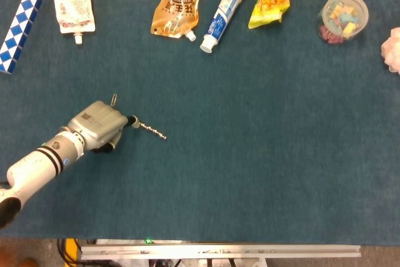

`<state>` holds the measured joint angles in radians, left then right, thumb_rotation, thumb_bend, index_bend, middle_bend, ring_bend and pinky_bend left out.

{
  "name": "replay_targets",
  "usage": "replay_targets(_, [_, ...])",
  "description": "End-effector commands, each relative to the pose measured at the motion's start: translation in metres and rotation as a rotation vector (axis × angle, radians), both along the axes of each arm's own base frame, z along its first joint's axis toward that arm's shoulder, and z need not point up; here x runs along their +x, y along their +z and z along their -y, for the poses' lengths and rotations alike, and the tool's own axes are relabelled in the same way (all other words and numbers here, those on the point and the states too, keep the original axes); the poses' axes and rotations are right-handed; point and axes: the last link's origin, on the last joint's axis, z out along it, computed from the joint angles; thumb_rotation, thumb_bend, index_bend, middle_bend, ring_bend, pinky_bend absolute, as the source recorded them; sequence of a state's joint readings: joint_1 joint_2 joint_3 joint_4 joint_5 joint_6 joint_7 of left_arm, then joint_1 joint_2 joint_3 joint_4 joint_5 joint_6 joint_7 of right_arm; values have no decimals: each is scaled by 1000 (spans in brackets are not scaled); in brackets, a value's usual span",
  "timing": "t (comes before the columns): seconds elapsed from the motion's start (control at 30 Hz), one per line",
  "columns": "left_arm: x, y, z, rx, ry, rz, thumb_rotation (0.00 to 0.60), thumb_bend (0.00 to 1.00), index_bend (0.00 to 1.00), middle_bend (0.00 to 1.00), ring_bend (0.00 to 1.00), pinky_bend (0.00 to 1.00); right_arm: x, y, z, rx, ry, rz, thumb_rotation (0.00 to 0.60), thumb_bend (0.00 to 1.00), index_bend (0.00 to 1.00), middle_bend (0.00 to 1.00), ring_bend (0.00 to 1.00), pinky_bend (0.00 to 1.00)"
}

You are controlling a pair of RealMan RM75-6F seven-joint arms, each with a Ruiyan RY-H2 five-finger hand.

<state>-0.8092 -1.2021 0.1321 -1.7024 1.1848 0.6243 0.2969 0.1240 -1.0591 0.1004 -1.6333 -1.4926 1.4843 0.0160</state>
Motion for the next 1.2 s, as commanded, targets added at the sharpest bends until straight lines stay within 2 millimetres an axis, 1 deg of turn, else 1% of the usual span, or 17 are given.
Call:
replay_targets(0.03, [1, 2, -2, 10, -2, 2, 600, 811, 221, 1000, 1000, 944, 0, 1, -1, -4, 1, 0, 600, 289, 400, 404, 326, 303])
replay_targets(0.17, [4, 6, -2, 39, -8, 26, 600, 811, 220, 1000, 998, 943, -1, 2, -2, -8, -1, 1, 600, 289, 400, 404, 326, 303])
replay_targets(0.27, [8, 9, -1, 71, -26, 62, 600, 781, 220, 996, 958, 929, -1, 2, -2, -9, -3, 3, 600, 289, 400, 404, 326, 303])
replay_targets(0.3, [10, 10, -1, 83, -34, 74, 600, 746, 220, 983, 930, 919, -2, 2, -2, -8, -3, 4, 600, 289, 400, 404, 326, 303])
replay_targets(0.4, [14, 10, 0, 119, -76, 109, 600, 598, 220, 922, 859, 903, -2, 2, -2, -7, -1, 5, 600, 289, 400, 404, 326, 303])
replay_targets(0.43, [16, 9, 1, 130, -93, 122, 600, 564, 220, 914, 851, 901, -2, 2, -2, -7, -1, 7, 600, 289, 400, 404, 326, 303])
replay_targets(0.47, [18, 8, 2, 138, -104, 133, 600, 510, 220, 906, 842, 900, -2, 2, -2, -6, 0, 7, 600, 289, 400, 404, 326, 303])
replay_targets(0.53, [22, 6, 4, 157, -126, 162, 600, 364, 230, 901, 837, 897, -2, 2, -3, -5, 0, 7, 600, 289, 400, 404, 326, 303])
replay_targets(0.6, [27, 1, 6, 180, -147, 207, 600, 298, 270, 918, 860, 898, -3, 2, -3, -5, -2, 7, 600, 289, 400, 404, 326, 303])
replay_targets(0.67, [30, -3, 8, 186, -165, 229, 600, 281, 313, 947, 893, 907, -4, 3, -4, -6, -3, 8, 600, 289, 400, 404, 326, 303])
replay_targets(0.8, [34, -12, 9, 176, -194, 220, 600, 280, 345, 994, 951, 947, -5, 4, -5, -10, -5, 9, 600, 289, 400, 404, 326, 303])
replay_targets(0.9, [36, -20, 10, 162, -204, 201, 600, 281, 373, 1000, 985, 965, -6, 5, -6, -12, -8, 11, 600, 289, 400, 404, 326, 303])
replay_targets(1.07, [38, -29, 7, 159, -212, 171, 600, 281, 407, 1000, 1000, 976, -8, 5, -7, -11, -12, 15, 600, 289, 400, 404, 326, 303])
replay_targets(1.2, [36, -37, 5, 156, -204, 134, 600, 281, 422, 1000, 1000, 981, -10, 6, -8, -15, -15, 16, 600, 289, 400, 404, 326, 303])
